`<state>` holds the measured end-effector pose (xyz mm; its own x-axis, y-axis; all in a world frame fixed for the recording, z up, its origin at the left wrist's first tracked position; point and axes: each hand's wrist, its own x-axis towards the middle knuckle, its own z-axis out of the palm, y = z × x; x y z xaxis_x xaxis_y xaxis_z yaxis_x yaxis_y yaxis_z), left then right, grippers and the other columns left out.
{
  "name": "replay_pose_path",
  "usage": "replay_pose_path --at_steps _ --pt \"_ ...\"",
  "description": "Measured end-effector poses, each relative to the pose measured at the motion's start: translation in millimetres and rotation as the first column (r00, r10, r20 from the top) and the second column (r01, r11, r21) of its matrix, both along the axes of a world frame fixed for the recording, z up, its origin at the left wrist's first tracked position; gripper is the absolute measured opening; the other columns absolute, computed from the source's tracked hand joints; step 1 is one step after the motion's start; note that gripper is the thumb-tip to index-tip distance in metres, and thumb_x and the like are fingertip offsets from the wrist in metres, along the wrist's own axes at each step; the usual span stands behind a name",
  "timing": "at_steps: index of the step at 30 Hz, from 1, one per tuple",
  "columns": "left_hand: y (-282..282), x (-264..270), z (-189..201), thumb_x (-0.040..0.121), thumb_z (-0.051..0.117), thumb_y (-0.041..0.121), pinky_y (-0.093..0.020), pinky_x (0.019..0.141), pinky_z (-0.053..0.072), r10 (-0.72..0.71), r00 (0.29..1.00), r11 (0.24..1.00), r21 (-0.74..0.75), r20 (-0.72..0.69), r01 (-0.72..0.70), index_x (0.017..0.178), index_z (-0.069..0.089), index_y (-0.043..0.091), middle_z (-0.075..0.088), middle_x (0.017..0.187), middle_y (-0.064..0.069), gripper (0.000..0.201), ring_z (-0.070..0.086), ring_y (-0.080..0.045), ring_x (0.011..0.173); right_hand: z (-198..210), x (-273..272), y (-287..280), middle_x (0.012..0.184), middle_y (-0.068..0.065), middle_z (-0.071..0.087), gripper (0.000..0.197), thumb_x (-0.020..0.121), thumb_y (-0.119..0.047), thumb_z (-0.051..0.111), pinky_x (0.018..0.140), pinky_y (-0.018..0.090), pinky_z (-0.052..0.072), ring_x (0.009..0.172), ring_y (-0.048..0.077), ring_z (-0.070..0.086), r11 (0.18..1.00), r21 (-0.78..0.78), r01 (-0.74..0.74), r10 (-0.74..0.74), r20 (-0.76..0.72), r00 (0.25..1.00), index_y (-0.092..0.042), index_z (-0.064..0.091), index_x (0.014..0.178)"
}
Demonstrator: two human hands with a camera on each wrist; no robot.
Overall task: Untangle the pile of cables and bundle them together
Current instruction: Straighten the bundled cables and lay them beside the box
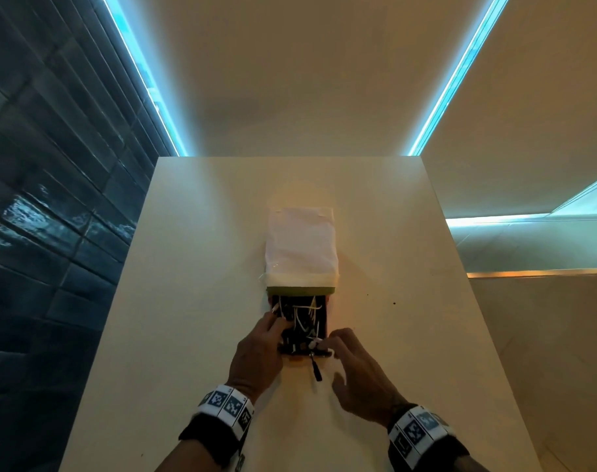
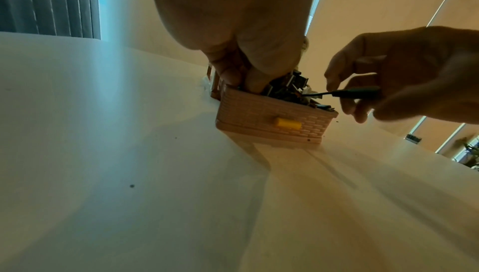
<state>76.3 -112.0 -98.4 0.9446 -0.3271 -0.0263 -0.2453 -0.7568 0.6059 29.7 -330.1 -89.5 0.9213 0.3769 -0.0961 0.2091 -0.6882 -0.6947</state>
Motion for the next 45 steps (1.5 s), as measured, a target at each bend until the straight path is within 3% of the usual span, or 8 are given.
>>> replay_pose_path --at_steps 5,12,15,22,32,35,39,45 --pt "0 1 1 0.070 0.073 0.000 -0.010 0.067 0.044 -0.013 0.999 1.000 -0.019 -0.031 0.012 0.106 0.063 0.017 0.062 0.106 -0.004 0.041 0.067 -0.019 0.077 -6 -8 5 0.119 -0.007 0.048 0.032 0.090 -0.042 0.055 0.078 0.023 0.054 0.094 0.006 0.054 0.999 -0.013 -0.052 0.052 0.017 0.998 -0.027 0.054 0.119" --pt "6 0 -2 0.078 0.063 0.009 -0.009 0.068 0.047 -0.046 0.999 0.997 -0.059 -0.030 0.044 0.117 0.059 0.020 0.058 0.110 0.001 0.041 0.064 -0.015 0.081 -2 31 31 0.087 -0.008 0.051 0.007 0.087 -0.020 0.063 0.067 0.010 0.042 0.076 -0.002 0.049 0.926 0.185 0.329 -0.338 0.020 0.941 -0.012 0.063 0.086" --pt "13 -4 -1 0.077 0.057 0.021 -0.018 0.073 0.055 -0.083 0.996 0.994 -0.075 -0.038 0.080 0.129 0.055 0.023 0.055 0.114 0.004 0.052 0.061 -0.010 0.090 -6 40 37 0.081 -0.004 0.050 0.016 0.083 -0.016 0.070 0.060 0.015 0.042 0.069 0.005 0.050 0.884 0.186 0.429 -0.429 -0.044 0.902 -0.012 0.056 0.076" --pt "21 -3 -10 0.087 0.057 0.013 -0.027 0.084 0.056 -0.054 0.998 0.987 -0.151 -0.037 0.048 0.135 0.050 0.023 0.060 0.116 0.002 0.050 0.062 -0.011 0.098 -7 37 33 0.073 -0.007 0.061 0.020 0.081 -0.002 0.072 0.057 0.005 0.041 0.069 -0.004 0.058 0.759 0.265 0.594 -0.588 -0.113 0.801 -0.010 0.055 0.086" --pt "10 -7 -14 0.070 0.078 0.003 -0.027 0.092 0.050 0.086 0.995 0.993 -0.088 0.058 -0.081 0.146 0.039 0.019 0.039 0.140 -0.007 0.087 0.043 -0.018 0.123 -21 35 41 0.080 -0.004 0.054 0.011 0.080 -0.001 0.069 0.065 0.011 0.038 0.071 0.007 0.050 0.867 0.166 0.471 -0.485 0.058 0.873 -0.011 0.063 0.077" --pt "8 -11 -15 0.079 0.070 0.001 -0.030 0.092 0.053 0.019 0.994 0.997 -0.075 0.110 -0.011 0.147 0.039 0.018 0.046 0.141 -0.009 0.076 0.050 -0.022 0.126 -12 24 41 0.099 0.000 0.055 0.007 0.091 -0.013 0.061 0.075 0.007 0.036 0.087 0.008 0.046 0.931 0.103 0.350 -0.361 0.127 0.924 -0.011 0.067 0.092" --pt "5 -14 -15 0.083 0.068 0.004 -0.026 0.090 0.053 0.003 0.992 0.998 -0.066 0.124 0.005 0.145 0.041 0.015 0.052 0.135 -0.012 0.068 0.057 -0.024 0.120 -8 2 30 0.128 -0.001 0.042 0.053 0.091 -0.042 0.056 0.086 0.015 0.044 0.107 0.012 0.042 0.990 -0.085 0.109 -0.100 0.106 0.989 -0.013 0.049 0.134" --pt "3 -8 -15 0.078 0.069 -0.001 -0.029 0.086 0.057 -0.028 0.992 0.999 -0.030 0.121 0.032 0.145 0.041 0.012 0.052 0.134 -0.015 0.074 0.059 -0.027 0.117 -21 18 24 0.126 0.007 0.045 0.044 0.085 -0.004 0.067 0.074 0.025 0.057 0.102 0.021 0.054 0.988 -0.142 0.054 -0.033 0.147 0.989 -0.008 0.055 0.127"
